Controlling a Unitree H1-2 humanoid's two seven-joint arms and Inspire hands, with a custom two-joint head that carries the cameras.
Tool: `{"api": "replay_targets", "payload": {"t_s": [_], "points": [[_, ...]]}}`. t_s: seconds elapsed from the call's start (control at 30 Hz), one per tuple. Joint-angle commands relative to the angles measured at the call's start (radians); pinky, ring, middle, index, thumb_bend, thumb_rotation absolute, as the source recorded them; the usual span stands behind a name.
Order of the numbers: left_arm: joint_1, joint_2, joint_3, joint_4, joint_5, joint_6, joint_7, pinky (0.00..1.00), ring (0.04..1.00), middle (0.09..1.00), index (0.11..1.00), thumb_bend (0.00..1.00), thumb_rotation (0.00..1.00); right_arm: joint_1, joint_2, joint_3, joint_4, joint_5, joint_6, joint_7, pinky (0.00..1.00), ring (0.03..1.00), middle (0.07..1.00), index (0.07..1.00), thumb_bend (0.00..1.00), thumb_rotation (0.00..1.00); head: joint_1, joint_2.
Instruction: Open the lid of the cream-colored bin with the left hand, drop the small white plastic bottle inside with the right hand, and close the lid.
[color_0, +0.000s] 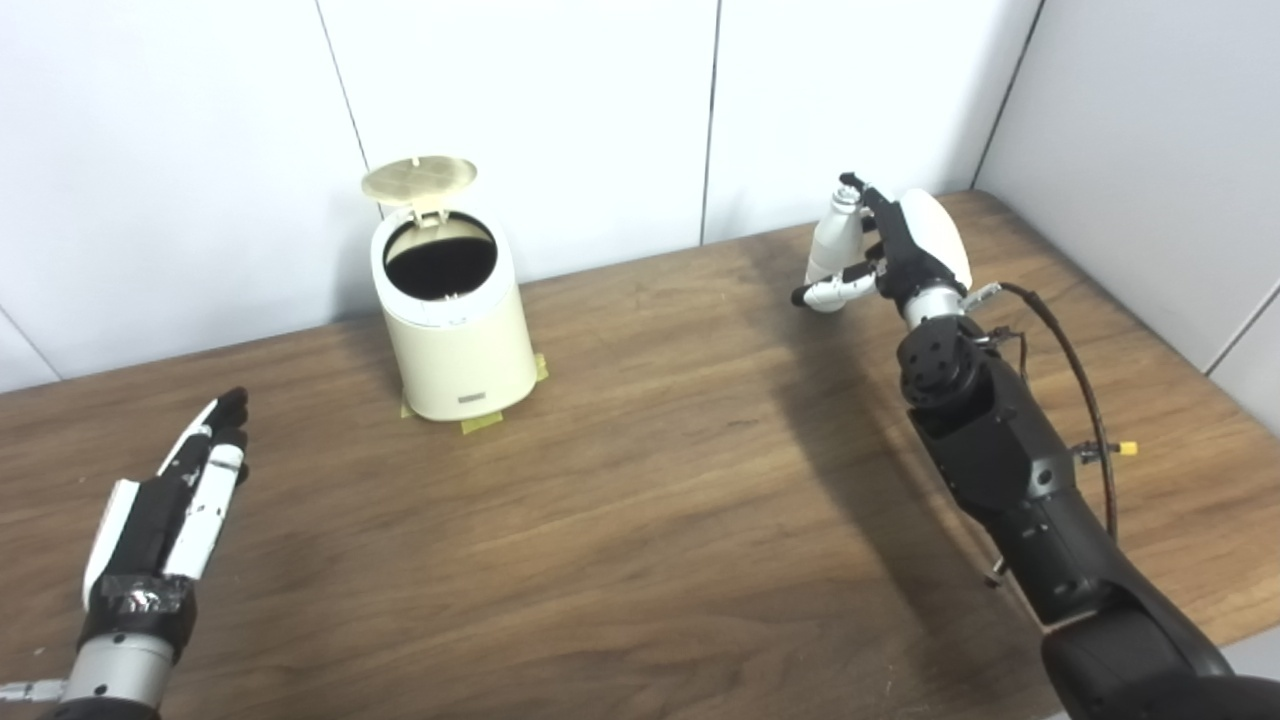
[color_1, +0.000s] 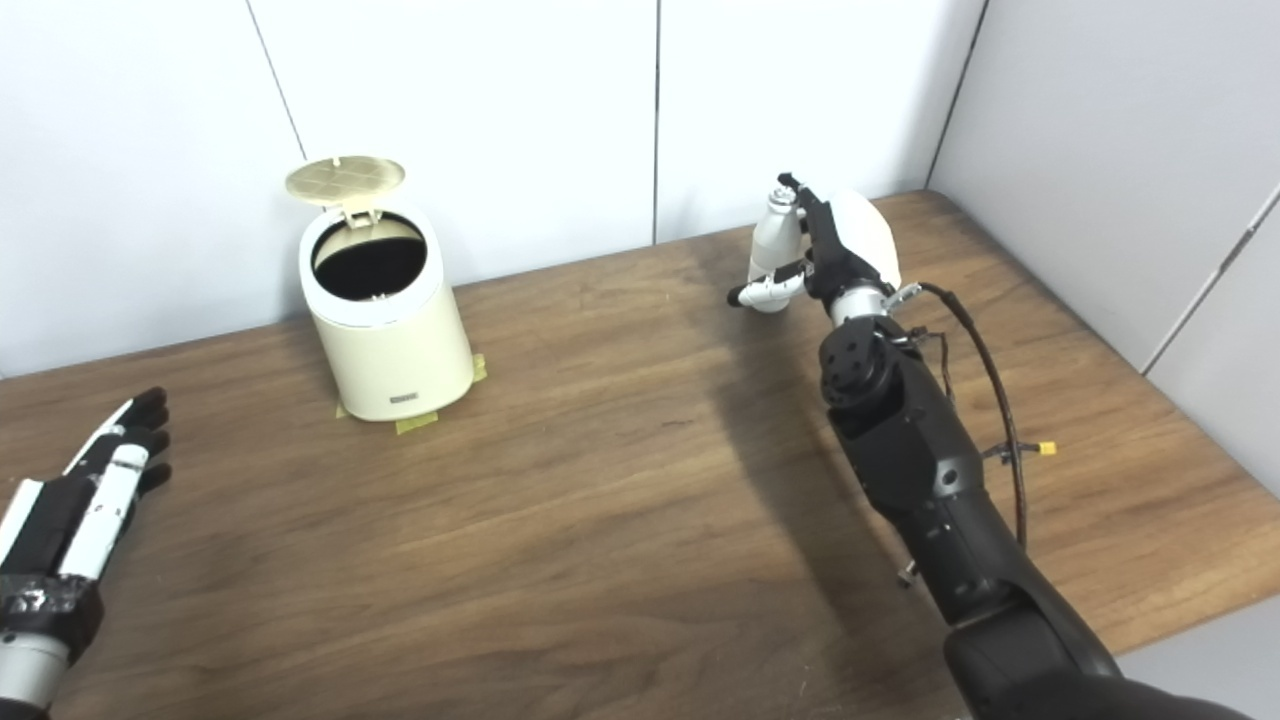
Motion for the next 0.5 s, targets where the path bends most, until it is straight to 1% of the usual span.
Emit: {"api": "replay_targets", "payload": {"t_s": [0.0, 0.1, 0.33, 0.47], "points": [[-0.039, 0.01, 0.009, -0.042, 0.007, -0.001, -0.007, 0.95, 0.964, 0.962, 0.971, 0.17, 0.81, -0.031, -0.022, 0.001, -0.006, -0.01, -0.028, -0.019, 0.63, 0.775, 0.834, 0.871, 0.8, 0.04, 0.0, 0.002], [-0.04, 0.013, 0.009, -0.044, 0.014, -0.001, -0.012, 0.93, 0.955, 0.955, 0.964, 0.18, 0.78, -0.029, -0.022, 0.008, -0.003, -0.017, -0.026, -0.023, 0.63, 0.777, 0.835, 0.87, 0.8, 0.05, -0.001, 0.003], [-0.04, 0.003, 0.014, -0.051, 0.031, -0.001, -0.031, 0.94, 0.963, 0.961, 0.963, 0.16, 0.76, -0.027, -0.022, 0.006, 0.021, -0.008, -0.047, -0.035, 0.66, 0.787, 0.836, 0.868, 0.8, 0.05, 0.001, 0.004], [-0.043, -0.002, 0.016, -0.05, 0.046, -0.001, -0.039, 0.94, 0.961, 0.958, 0.958, 0.15, 0.74, -0.028, -0.023, 0.009, 0.017, -0.013, -0.044, -0.036, 0.65, 0.78, 0.833, 0.865, 0.79, 0.06, 0.001, 0.005]]}}
